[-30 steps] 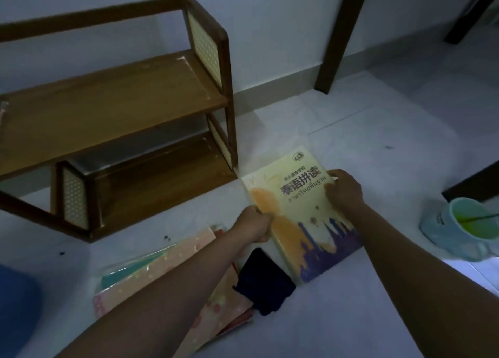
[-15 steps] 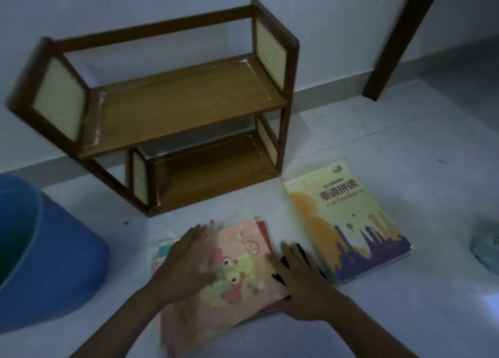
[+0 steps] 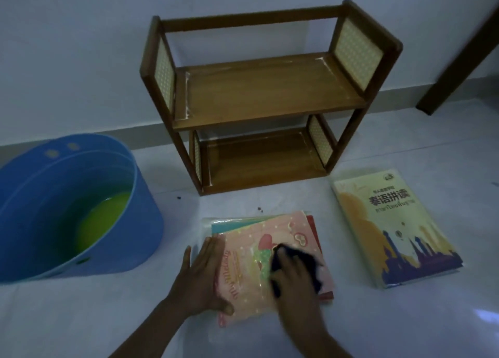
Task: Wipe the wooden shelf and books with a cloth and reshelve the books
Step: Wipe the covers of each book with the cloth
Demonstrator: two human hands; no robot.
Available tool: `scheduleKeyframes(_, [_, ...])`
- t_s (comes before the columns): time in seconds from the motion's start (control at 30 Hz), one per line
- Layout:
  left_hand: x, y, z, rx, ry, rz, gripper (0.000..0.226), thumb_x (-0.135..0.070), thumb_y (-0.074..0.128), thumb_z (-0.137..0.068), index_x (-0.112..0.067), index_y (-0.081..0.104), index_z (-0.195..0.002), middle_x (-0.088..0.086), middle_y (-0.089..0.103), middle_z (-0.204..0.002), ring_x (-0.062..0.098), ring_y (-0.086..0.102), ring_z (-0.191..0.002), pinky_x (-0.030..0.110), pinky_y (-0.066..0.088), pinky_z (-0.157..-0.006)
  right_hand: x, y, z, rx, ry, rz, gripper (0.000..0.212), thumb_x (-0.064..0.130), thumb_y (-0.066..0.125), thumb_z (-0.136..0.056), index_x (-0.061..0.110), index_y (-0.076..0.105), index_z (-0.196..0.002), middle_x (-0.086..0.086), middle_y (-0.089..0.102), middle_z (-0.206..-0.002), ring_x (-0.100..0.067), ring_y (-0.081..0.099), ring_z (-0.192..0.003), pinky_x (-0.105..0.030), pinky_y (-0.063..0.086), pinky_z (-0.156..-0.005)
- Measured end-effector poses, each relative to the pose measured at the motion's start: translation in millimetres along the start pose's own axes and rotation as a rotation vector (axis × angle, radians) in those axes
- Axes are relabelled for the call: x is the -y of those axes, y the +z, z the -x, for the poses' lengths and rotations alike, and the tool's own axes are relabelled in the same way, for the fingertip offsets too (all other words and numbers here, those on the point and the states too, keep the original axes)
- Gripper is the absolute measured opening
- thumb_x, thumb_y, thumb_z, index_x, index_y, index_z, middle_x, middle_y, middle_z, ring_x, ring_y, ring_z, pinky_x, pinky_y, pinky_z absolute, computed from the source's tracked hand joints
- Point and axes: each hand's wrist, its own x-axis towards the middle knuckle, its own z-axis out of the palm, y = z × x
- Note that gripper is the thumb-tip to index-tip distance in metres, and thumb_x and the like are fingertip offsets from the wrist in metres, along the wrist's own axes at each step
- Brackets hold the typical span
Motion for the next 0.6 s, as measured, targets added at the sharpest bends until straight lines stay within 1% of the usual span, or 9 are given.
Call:
scheduleKeyframes(0.07, [4,2,1,-0.011,0.03,0.0,0.141,-0.092,0.052,-0.053,-0.019,-0.024,-0.147,-0.003,-0.031,-0.151,0.019,-0.028,-0.142,0.044,-0.02,-0.112,32,26,17,0.053,-0.346,0.027,0.026,0.021,0.038,-0.088,0.027,0.063,-0.082,0.005,0.038,-0.139,-0.02,0.049,-0.115,-0.03,0.019,-0.113])
scheduleKeyframes(0.13, [9,2,1,0.006,0.057,-0.032,0.137,-0.089,0.052,-0.058,-0.019,-0.026,-0.146,-0.001,-0.033,-0.15,0.022,-0.027,-0.142,0.044,-0.02,-0.113,46,26,7,0.108,-0.523,-0.03,0.019,0.021,0.034,-0.099,0.027,0.053,-0.096,0.012,0.037,-0.141,-0.011,0.053,-0.111,-0.027,0.032,-0.107])
scheduleKeyframes(0.17, [10,1,0,0.017,0.06,-0.046,0.138,-0.089,0.053,-0.057,-0.019,-0.026,-0.146,0.0,-0.033,-0.15,0.022,-0.029,-0.141,0.044,-0.019,-0.113,41,18,-10,0.127,-0.512,-0.072,0.01,0.02,0.043,-0.095,0.027,0.05,-0.097,0.01,0.047,-0.134,-0.012,0.059,-0.106,-0.028,0.044,-0.097])
scheduleKeyframes(0.2, [11,1,0,0.029,0.061,-0.054,0.138,-0.089,0.053,-0.056,-0.019,-0.025,-0.147,-0.001,-0.032,-0.15,0.022,-0.031,-0.139,0.045,-0.019,-0.113,31,9,-30,0.137,-0.412,-0.089,0.015,0.015,0.053,-0.088,0.026,0.05,-0.098,0.006,0.057,-0.123,-0.015,0.062,-0.101,-0.03,0.05,-0.088])
scheduleKeyframes(0.27, [7,1,-2,0.039,0.06,-0.043,0.137,-0.09,0.052,-0.056,-0.022,-0.025,-0.147,-0.005,-0.031,-0.151,0.02,-0.034,-0.136,0.047,-0.019,-0.114,11,-6,-70,0.082,-0.04,-0.145,0.032,0.003,0.063,-0.078,0.021,0.057,-0.104,0.0,0.063,-0.113,-0.019,0.061,-0.104,-0.033,0.051,-0.09])
scheduleKeyframes(0.33, [8,3,-3,0.016,0.064,-0.035,0.135,-0.093,0.047,-0.054,-0.029,-0.035,-0.14,-0.005,-0.032,-0.15,0.02,-0.035,-0.136,0.045,-0.023,-0.113,17,-7,-88,-0.014,0.196,-0.134,0.04,0.002,0.069,-0.072,0.017,0.059,-0.108,0.002,0.06,-0.119,-0.018,0.056,-0.11,-0.031,0.048,-0.095])
scheduleKeyframes(0.4, [12,5,-1,-0.02,0.09,-0.031,0.128,-0.095,0.042,-0.053,-0.039,-0.041,-0.132,-0.002,-0.025,-0.153,0.023,-0.027,-0.141,0.039,-0.031,-0.109,52,7,-75,0.094,0.13,-0.127,0.041,0.006,0.066,-0.073,0.02,0.058,-0.11,0.004,0.055,-0.128,-0.018,0.052,-0.114,-0.032,0.046,-0.099])
scheduleKeyframes(0.5, [18,8,-1,-0.045,0.083,0.014,0.135,-0.09,0.049,-0.057,-0.029,-0.041,-0.138,-0.003,-0.016,-0.156,0.021,-0.014,-0.146,0.039,-0.028,-0.111,74,22,-41,0.277,-0.269,-0.214,0.026,0.02,0.054,-0.072,0.022,0.061,-0.097,0.003,0.053,-0.135,-0.02,0.053,-0.113,-0.032,0.045,-0.097])
scheduleKeyframes(0.6, [16,7,-2,-0.023,0.061,-0.052,0.142,-0.094,0.048,-0.052,-0.017,-0.023,-0.148,-0.004,-0.017,-0.158,0.019,-0.018,-0.145,0.05,-0.019,-0.115,39,9,-69,0.233,-0.332,-0.17,0.015,0.017,0.062,-0.072,0.025,0.062,-0.085,0.008,0.063,-0.117,-0.013,0.059,-0.103,-0.025,0.048,-0.088])
